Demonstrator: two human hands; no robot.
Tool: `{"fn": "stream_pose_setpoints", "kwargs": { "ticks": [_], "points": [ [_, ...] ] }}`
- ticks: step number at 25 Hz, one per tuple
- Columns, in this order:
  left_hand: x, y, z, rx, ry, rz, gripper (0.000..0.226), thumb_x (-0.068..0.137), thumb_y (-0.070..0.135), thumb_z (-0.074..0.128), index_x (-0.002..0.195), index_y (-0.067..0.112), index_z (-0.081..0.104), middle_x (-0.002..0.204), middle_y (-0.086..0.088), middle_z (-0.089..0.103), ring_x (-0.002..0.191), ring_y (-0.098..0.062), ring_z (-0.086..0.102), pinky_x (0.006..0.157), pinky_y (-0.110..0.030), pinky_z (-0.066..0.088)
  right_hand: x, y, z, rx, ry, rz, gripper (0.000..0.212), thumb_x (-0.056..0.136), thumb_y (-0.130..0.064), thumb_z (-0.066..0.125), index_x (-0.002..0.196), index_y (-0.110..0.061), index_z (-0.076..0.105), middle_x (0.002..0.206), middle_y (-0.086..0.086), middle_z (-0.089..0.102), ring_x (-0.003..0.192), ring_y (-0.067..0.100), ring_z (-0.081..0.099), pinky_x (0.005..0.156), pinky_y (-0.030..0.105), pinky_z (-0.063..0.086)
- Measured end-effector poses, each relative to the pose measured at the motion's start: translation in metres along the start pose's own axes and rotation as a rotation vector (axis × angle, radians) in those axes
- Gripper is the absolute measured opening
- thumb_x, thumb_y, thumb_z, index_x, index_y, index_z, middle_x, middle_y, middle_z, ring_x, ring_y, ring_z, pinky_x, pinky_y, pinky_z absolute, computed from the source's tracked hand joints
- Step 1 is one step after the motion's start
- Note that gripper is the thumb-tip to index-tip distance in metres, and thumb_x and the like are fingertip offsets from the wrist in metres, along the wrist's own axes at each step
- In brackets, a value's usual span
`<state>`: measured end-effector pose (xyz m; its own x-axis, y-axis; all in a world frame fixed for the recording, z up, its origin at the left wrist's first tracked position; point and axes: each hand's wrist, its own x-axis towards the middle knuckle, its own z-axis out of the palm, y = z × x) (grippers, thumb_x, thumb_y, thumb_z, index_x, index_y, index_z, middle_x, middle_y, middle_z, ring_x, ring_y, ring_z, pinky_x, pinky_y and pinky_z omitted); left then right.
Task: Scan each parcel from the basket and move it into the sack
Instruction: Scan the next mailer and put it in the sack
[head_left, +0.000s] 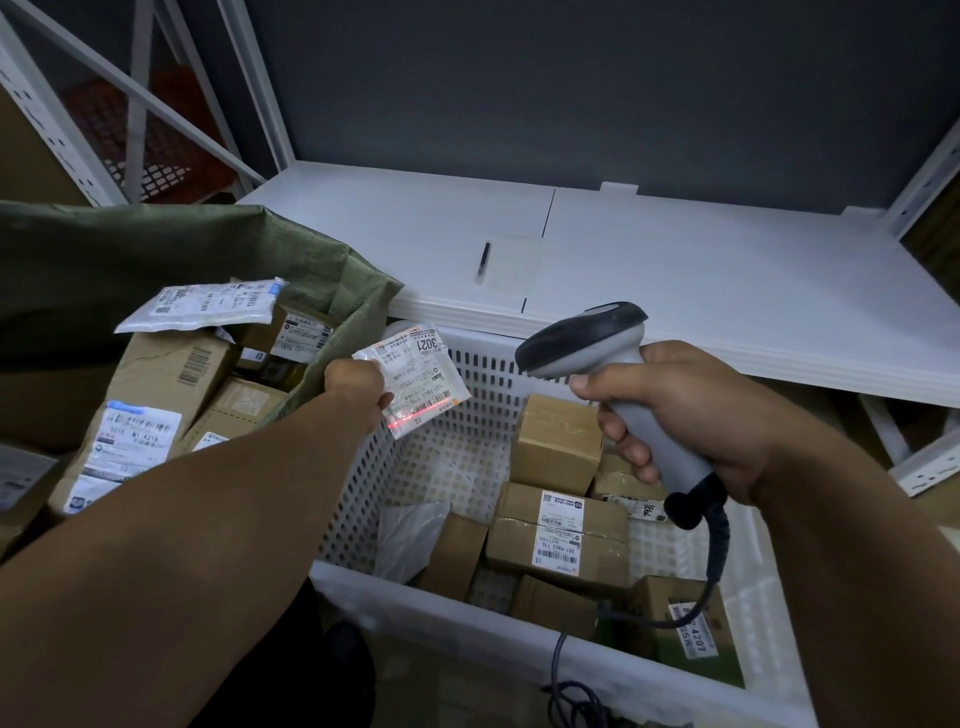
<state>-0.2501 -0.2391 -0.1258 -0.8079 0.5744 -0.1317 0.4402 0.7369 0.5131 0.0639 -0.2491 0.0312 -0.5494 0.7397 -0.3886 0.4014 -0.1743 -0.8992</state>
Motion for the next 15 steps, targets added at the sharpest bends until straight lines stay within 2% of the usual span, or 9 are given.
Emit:
{"fn": "stream_pose_setpoints", "kwargs": {
  "ticks": [1,2,4,8,10,15],
  "points": [
    [-0.002,0.002,-0.006,0.044,0.04,0.045,0.049,0.108,0.04,0.041,0.147,0.009,0.042,0.132,-0.003,0.062,0.124,-0.02,0.059,0.09,-0.026,0.046,-0.001,0.0,-0.001,-0.002,0.004,0.001,0.033,0.094,-0.02,0.068,0.067,-0.006,0.056,0.049,0.004,0.051,0.038,0.015,0.044,0.042,0.024,0.038],
    [-0.005,0.005,-0.009,0.038,0.085,-0.013,0.05,0.109,0.041,0.04,0.147,0.009,0.041,0.134,-0.003,0.062,0.124,-0.02,0.059,0.091,-0.026,0.046,-0.002,0.001,-0.002,-0.002,0.009,0.002,0.033,0.094,-0.02,0.068,0.068,-0.006,0.056,0.049,0.004,0.051,0.038,0.015,0.044,0.042,0.024,0.038],
    [-0.002,0.003,-0.01,0.071,0.139,0.018,0.051,0.109,0.041,0.039,0.148,0.008,0.04,0.136,-0.004,0.06,0.126,-0.02,0.058,0.093,-0.027,0.046,-0.003,0.002,-0.003,-0.002,0.016,-0.003,0.031,0.094,-0.02,0.068,0.068,-0.006,0.057,0.05,0.004,0.052,0.039,0.015,0.045,0.042,0.024,0.039],
    [0.0,0.001,-0.008,0.066,0.136,0.089,0.05,0.109,0.038,0.042,0.15,0.01,0.041,0.137,-0.003,0.06,0.127,-0.02,0.057,0.094,-0.025,0.046,-0.006,0.002,-0.004,-0.001,0.024,-0.009,0.031,0.094,-0.02,0.068,0.069,-0.006,0.057,0.05,0.004,0.052,0.038,0.015,0.045,0.041,0.024,0.039],
    [-0.007,0.002,-0.002,0.049,0.096,0.039,0.049,0.108,0.038,0.042,0.149,0.01,0.042,0.134,-0.003,0.061,0.125,-0.019,0.058,0.092,-0.025,0.046,-0.007,0.002,-0.005,-0.004,0.024,-0.003,0.032,0.095,-0.019,0.068,0.068,-0.005,0.055,0.047,0.004,0.051,0.037,0.014,0.044,0.04,0.024,0.038],
    [0.001,-0.006,-0.001,-0.064,0.058,0.046,0.046,0.108,0.031,0.046,0.148,0.009,0.043,0.135,-0.001,0.062,0.124,-0.017,0.059,0.09,-0.021,0.044,-0.005,0.003,-0.004,0.008,0.021,-0.007,0.029,0.094,-0.02,0.069,0.073,-0.004,0.056,0.053,0.006,0.053,0.04,0.015,0.045,0.042,0.024,0.039]
  ]
}}
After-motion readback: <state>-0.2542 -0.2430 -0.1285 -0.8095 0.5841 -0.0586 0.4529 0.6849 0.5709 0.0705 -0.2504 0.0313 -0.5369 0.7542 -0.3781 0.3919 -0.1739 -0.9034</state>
